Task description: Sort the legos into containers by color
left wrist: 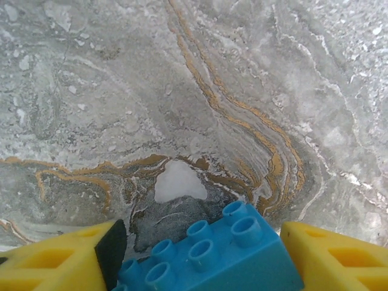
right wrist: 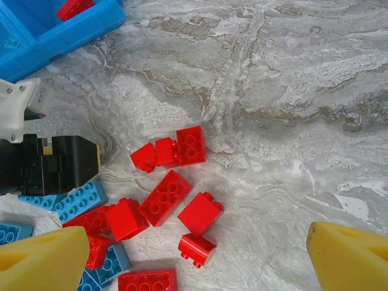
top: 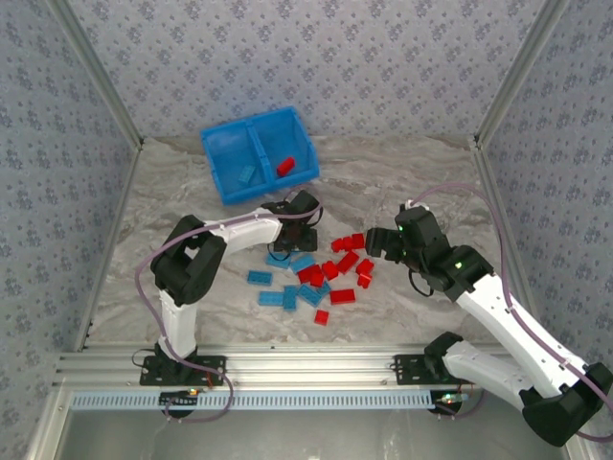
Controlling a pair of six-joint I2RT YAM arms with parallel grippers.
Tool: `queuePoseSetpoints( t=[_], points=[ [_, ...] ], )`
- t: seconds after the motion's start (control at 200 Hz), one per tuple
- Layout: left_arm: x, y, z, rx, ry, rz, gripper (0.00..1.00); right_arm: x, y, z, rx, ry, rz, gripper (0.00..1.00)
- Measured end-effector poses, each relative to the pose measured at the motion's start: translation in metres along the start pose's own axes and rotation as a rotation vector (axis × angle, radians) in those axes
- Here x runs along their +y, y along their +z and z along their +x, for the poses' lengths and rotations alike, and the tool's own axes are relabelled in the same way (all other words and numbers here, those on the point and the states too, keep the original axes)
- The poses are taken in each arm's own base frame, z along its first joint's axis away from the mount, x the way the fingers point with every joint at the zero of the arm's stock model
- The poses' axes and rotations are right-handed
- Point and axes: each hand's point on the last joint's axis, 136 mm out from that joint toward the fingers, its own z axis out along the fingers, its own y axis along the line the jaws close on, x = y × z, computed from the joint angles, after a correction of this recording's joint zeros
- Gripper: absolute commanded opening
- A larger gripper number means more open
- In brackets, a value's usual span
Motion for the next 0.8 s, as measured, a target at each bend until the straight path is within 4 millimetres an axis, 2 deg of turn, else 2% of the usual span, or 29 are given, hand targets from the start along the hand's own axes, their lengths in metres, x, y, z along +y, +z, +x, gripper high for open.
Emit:
queuePoseSetpoints(
  t=[0.155, 0.365, 0.47, 0.525, 0.63, 0.73, 0.799],
  points=[
    [0.000, 0.000, 0.000, 0.000, -0.001, 0.001, 0.48, -0.002, 0.000, 0.001, 0.000, 0.013, 0.009, 0.95],
    [-0.001, -0.002, -0.001, 0.000, 0.000, -0.002, 0.48, -0.003, 0.001, 0.001, 0.002, 0.019, 0.014, 0.95],
    [0.000, -0.011, -0.009, -0.015, 0.021, -0.024, 0.49, -0.004, 0.000, 0.001, 0.000, 0.024, 0.016, 0.95],
    [-0.001, -0.021, -0.020, -0.043, 0.040, -0.037, 0.49, -0.004, -0.001, 0.001, -0.002, 0.025, 0.018, 0.95],
    [-0.004, -0.057, -0.059, -0.146, 0.069, -0.049, 0.49, -0.005, -0.002, 0.000, -0.008, 0.029, 0.018, 0.95],
    [0.003, -0.098, -0.110, -0.277, 0.062, -0.059, 0.50, -0.005, -0.002, 0.000, -0.009, 0.041, 0.017, 0.95],
    [0.021, -0.122, -0.147, -0.362, 0.036, -0.084, 0.50, -0.005, -0.003, 0.000, -0.009, 0.045, 0.017, 0.95]
  ],
)
